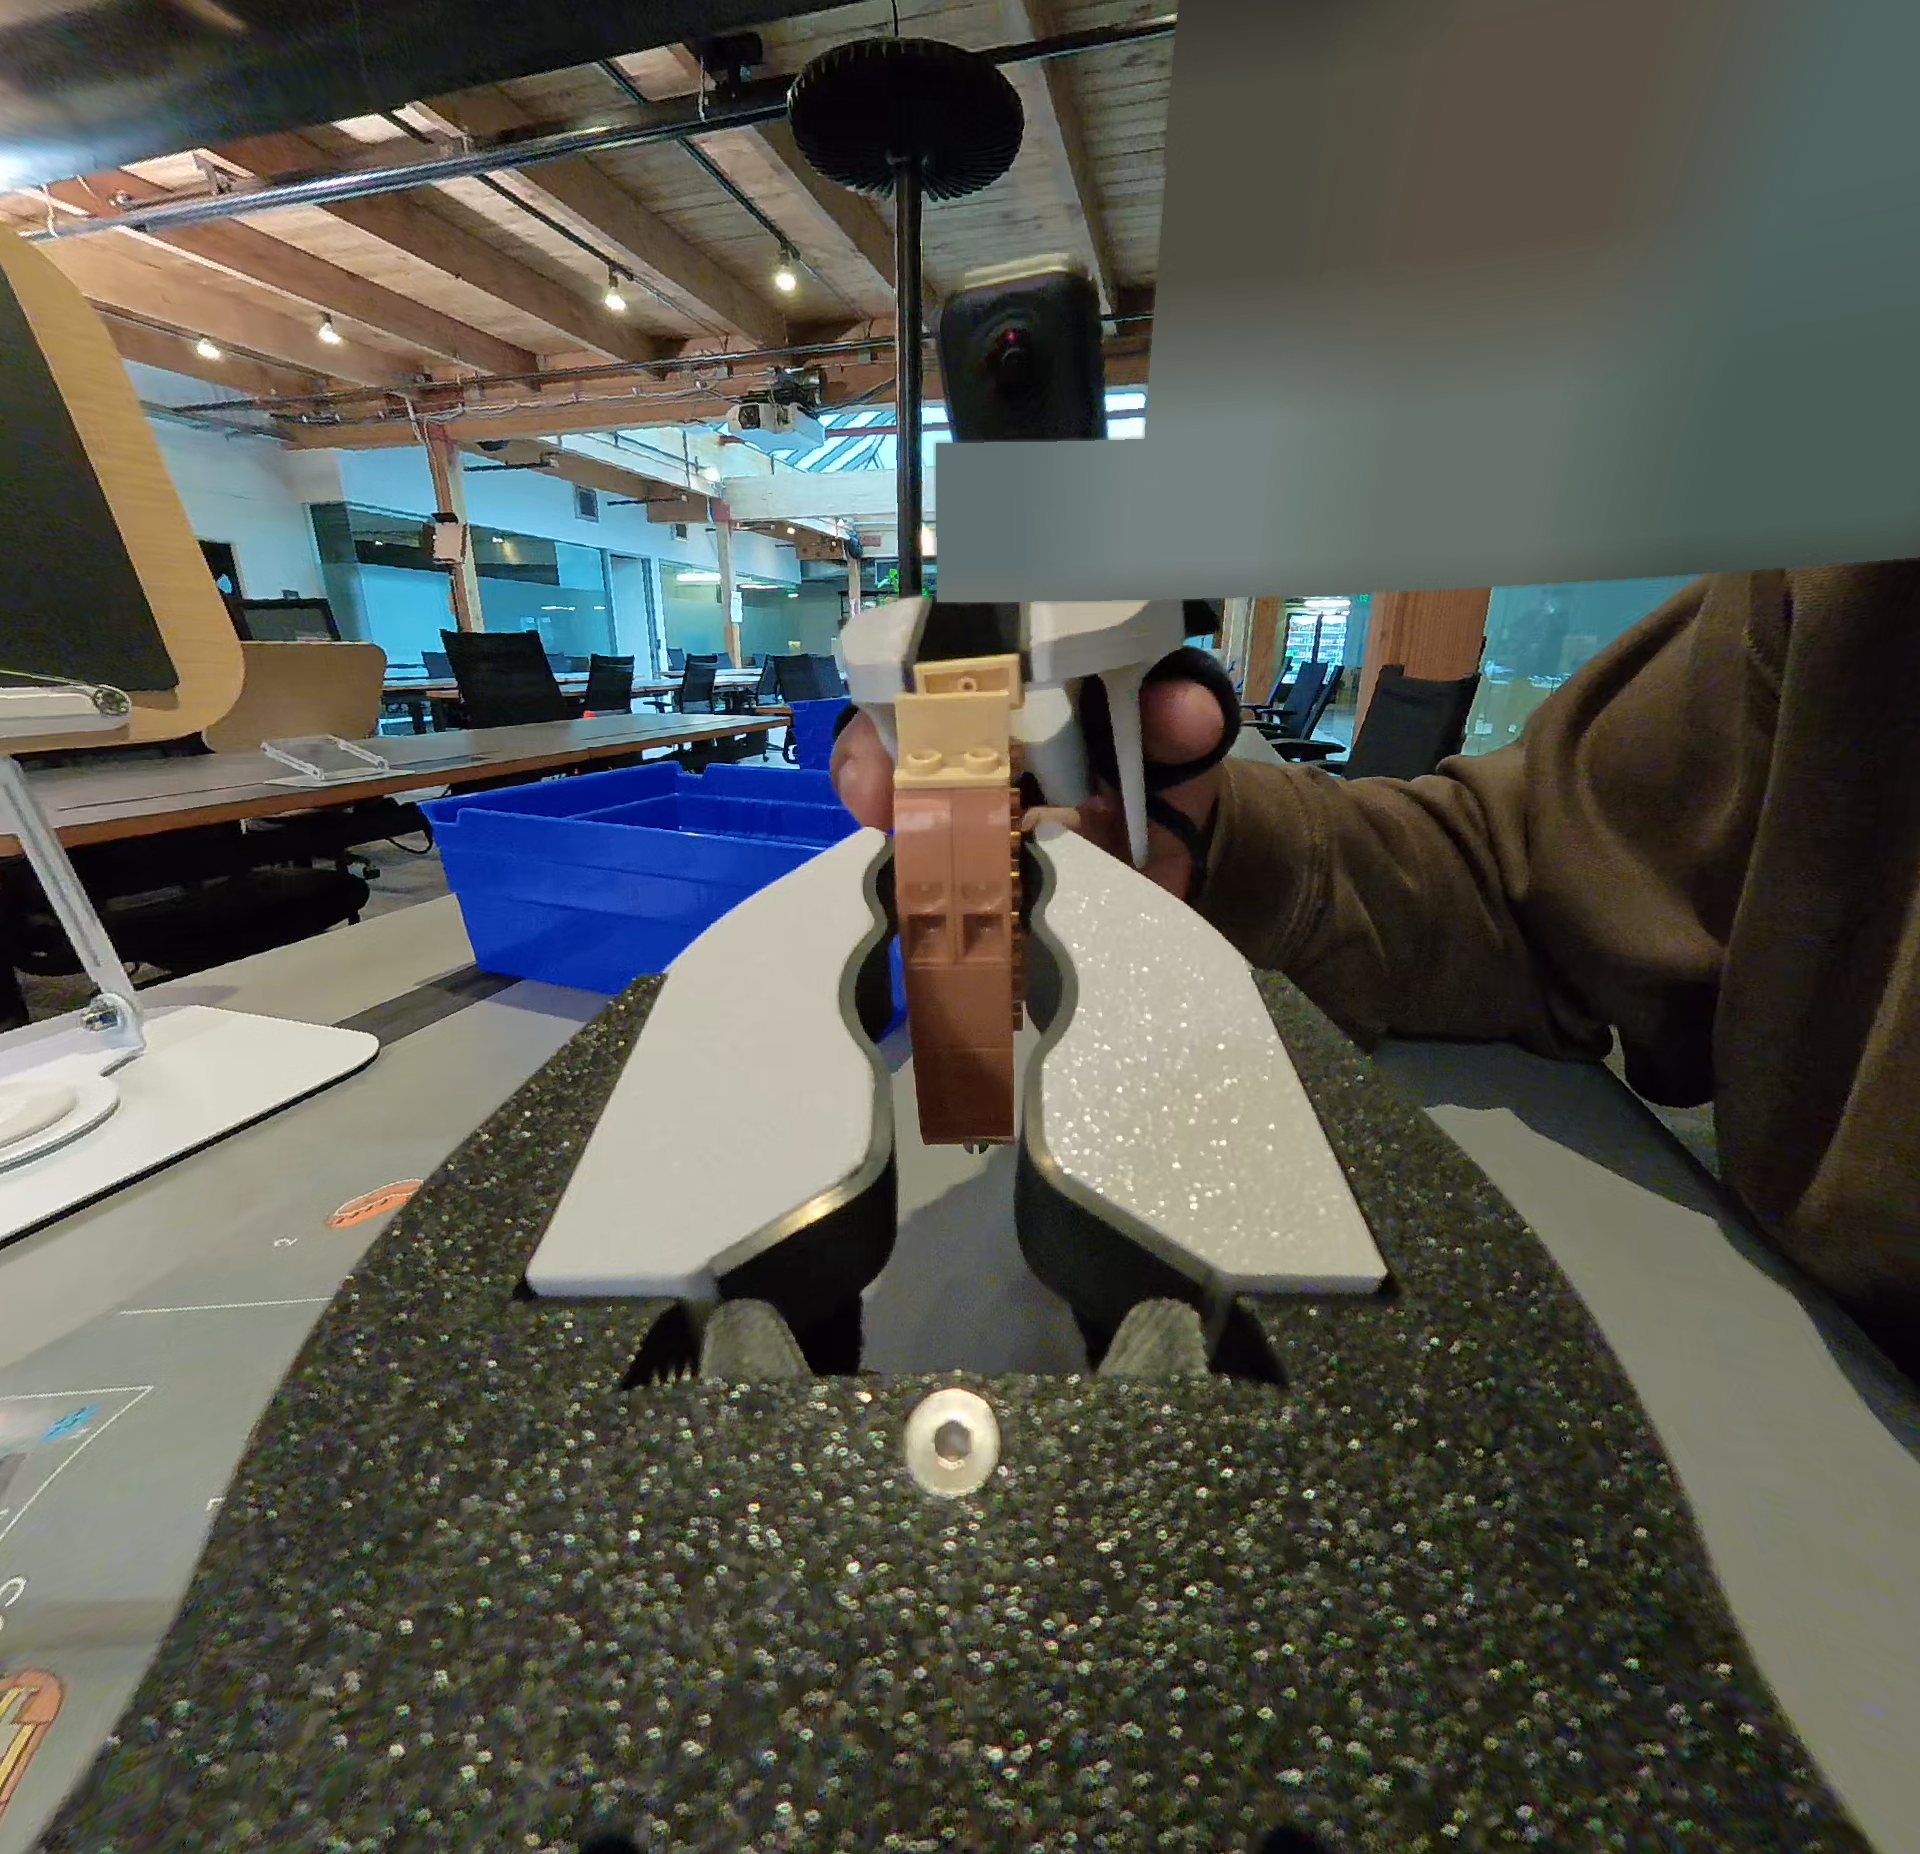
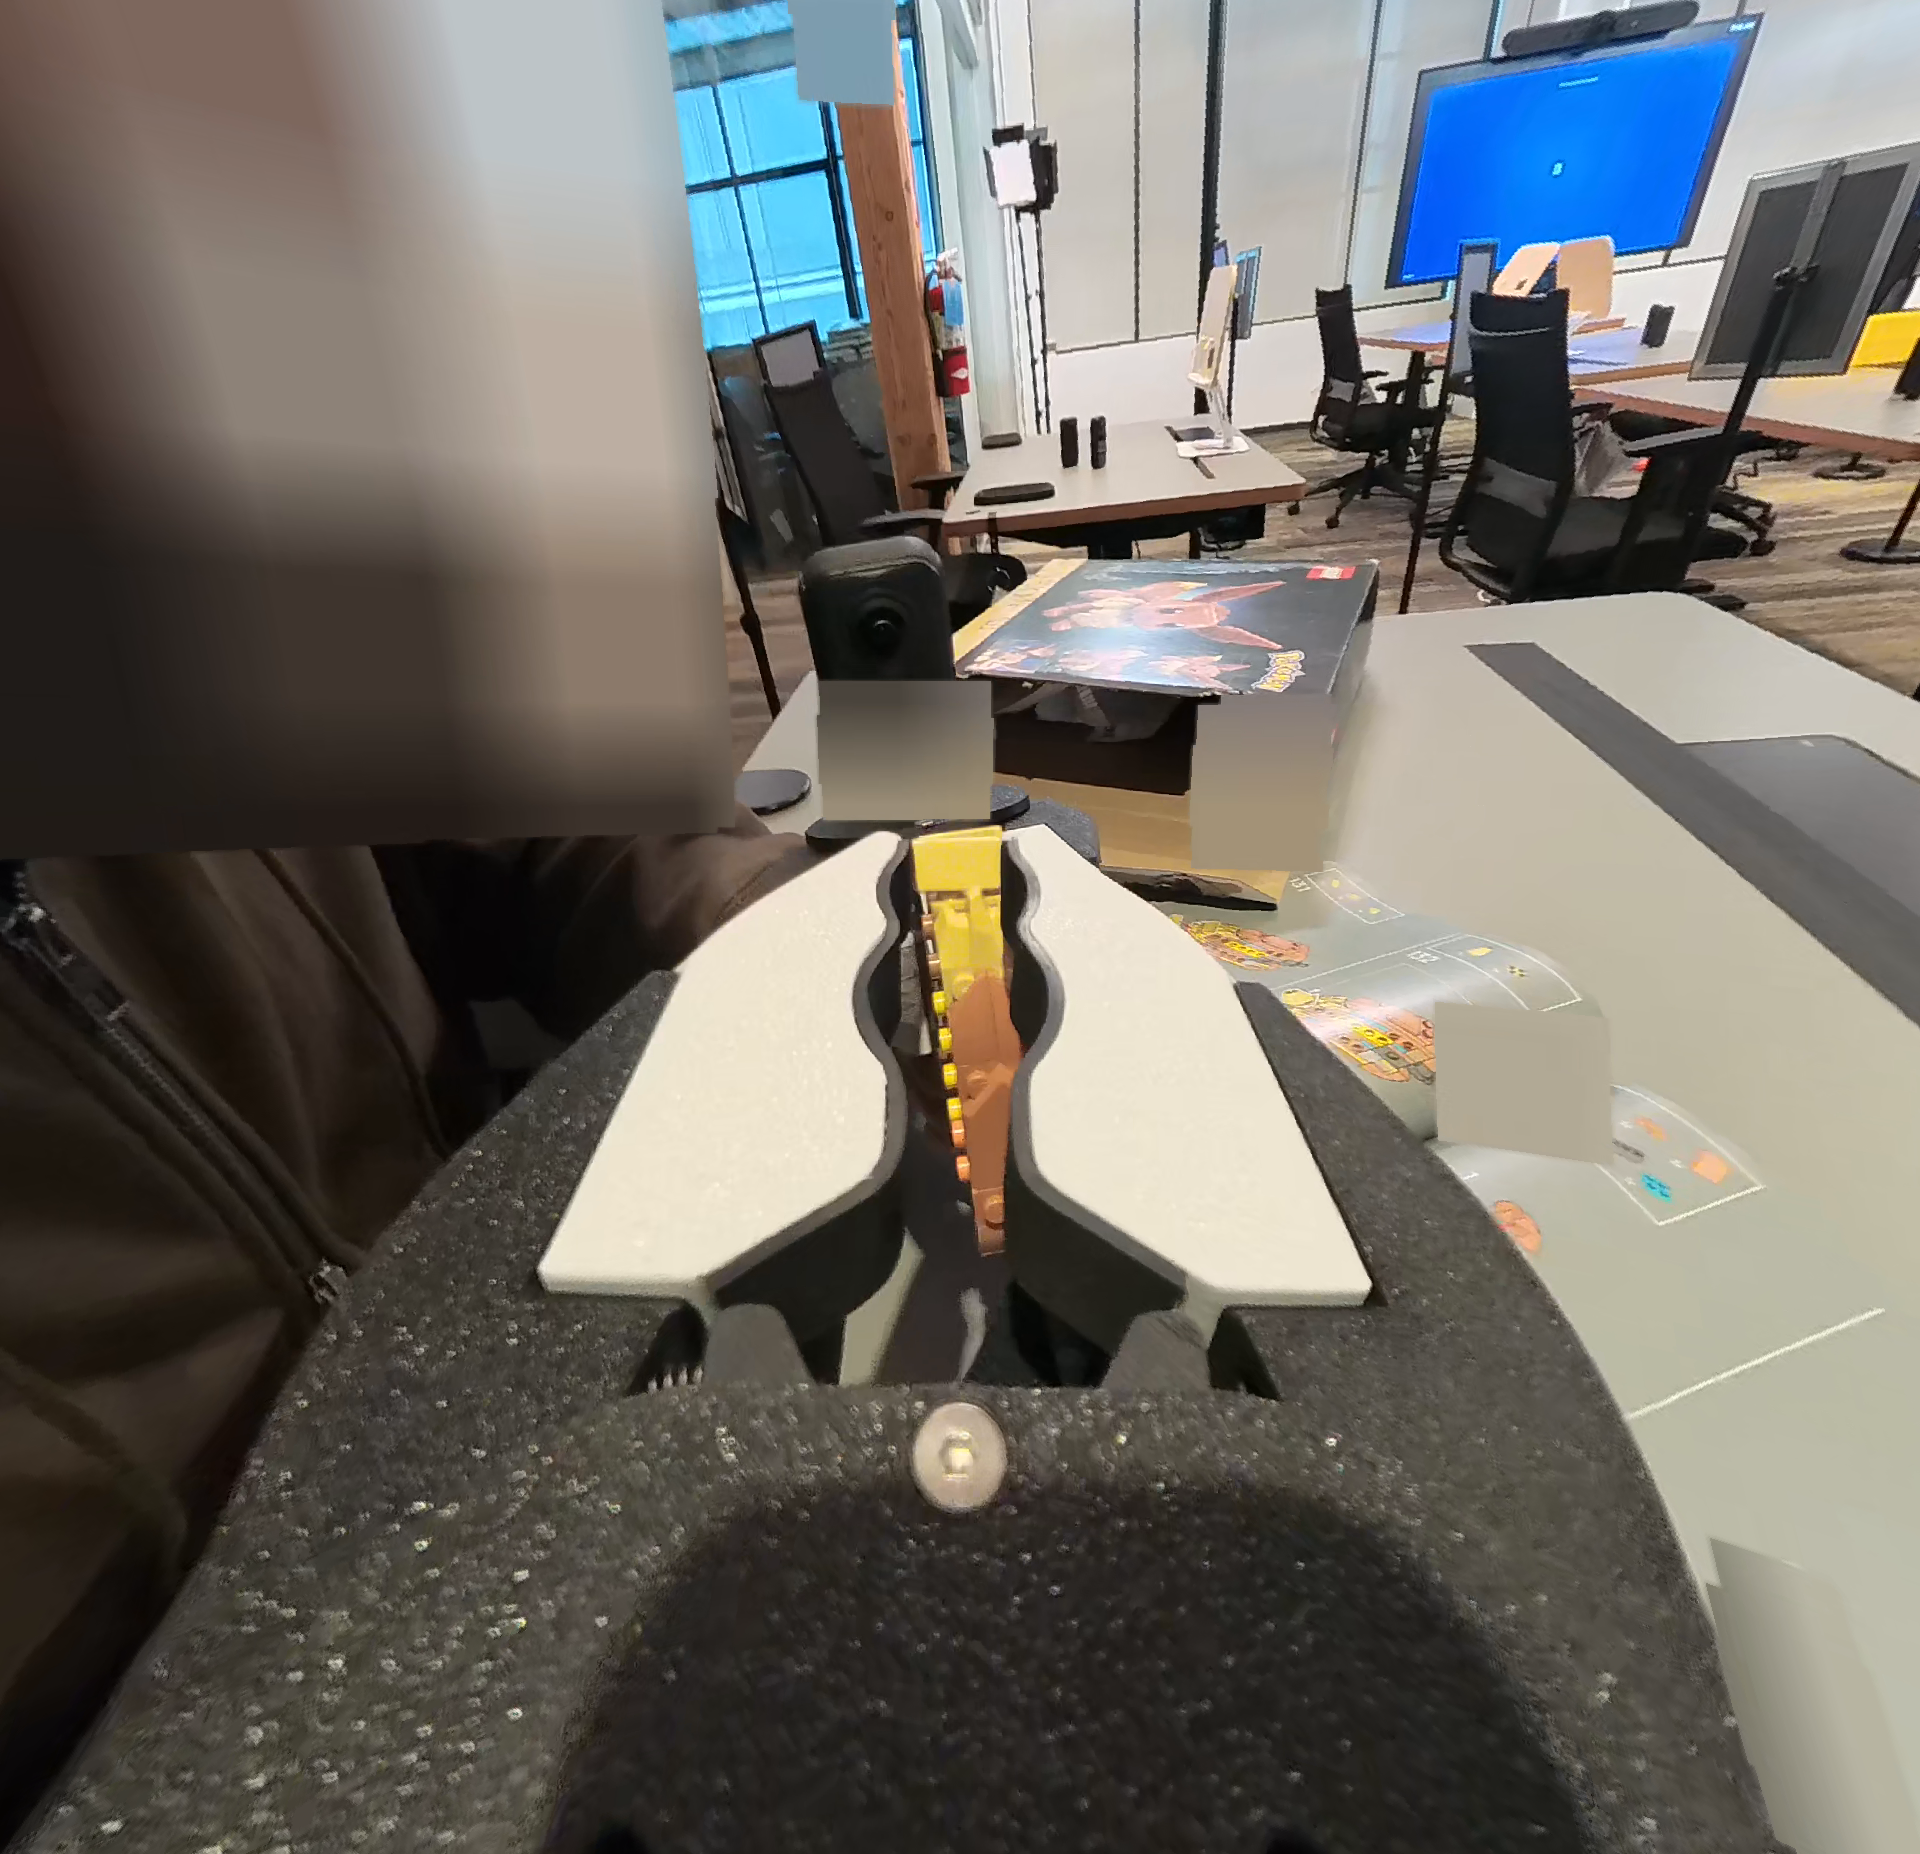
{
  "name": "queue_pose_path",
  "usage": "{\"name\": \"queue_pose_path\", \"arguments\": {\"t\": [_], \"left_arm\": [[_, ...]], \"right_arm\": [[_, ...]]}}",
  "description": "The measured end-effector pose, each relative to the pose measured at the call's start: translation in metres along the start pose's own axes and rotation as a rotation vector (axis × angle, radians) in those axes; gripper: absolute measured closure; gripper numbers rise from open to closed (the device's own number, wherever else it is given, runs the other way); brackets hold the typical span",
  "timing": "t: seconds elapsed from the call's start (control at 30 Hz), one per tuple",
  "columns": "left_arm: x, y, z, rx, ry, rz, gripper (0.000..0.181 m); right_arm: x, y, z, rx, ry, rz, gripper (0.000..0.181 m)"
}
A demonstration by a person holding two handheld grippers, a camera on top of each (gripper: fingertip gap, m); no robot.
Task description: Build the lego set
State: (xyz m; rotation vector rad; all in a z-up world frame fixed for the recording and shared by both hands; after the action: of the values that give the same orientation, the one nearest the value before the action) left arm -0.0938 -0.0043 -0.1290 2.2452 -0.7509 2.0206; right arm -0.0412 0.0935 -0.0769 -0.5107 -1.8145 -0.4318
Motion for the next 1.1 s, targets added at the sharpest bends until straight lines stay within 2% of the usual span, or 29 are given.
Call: {"name": "queue_pose_path", "arguments": {"t": [0.17,0.37,0.53,0.67,0.83,1.1], "left_arm": [[0.002,0.001,0.0,0.0,0.001,0.011,0.16],[0.003,0.002,-0.002,0.011,0.005,0.021,0.16],[0.002,0.002,-0.004,0.02,0.017,0.01,0.16],[0.0,0.002,-0.006,0.025,0.024,-0.001,0.16],[-0.001,0.003,-0.008,0.027,0.037,-0.009,0.16],[-0.007,0.001,-0.01,0.015,0.036,-0.092,0.159]], "right_arm": [[0.004,0.004,0.0,0.017,-0.014,0.044,0.166],[0.003,0.015,0.016,0.1,-0.249,0.242,0.165],[-0.003,0.019,0.032,0.141,-0.518,0.422,0.166],[-0.012,0.017,0.039,0.136,-0.608,0.473,0.166],[-0.016,0.012,0.036,0.132,-0.559,0.418,0.166],[-0.006,0.014,0.024,-0.042,-0.213,0.052,0.166]]}}
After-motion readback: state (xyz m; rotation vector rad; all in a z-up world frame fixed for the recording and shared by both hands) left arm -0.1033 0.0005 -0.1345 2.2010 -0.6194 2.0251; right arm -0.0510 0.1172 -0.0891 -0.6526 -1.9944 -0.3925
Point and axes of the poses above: each gripper's, where its closed fingertips meet, y back along the fingers, x out of its top, z = x × y across the jaws, the point moved 7 cm from there along y, back along the fingers, and after that the axes turned 10 degrees about -y, right-handed, at the moved point
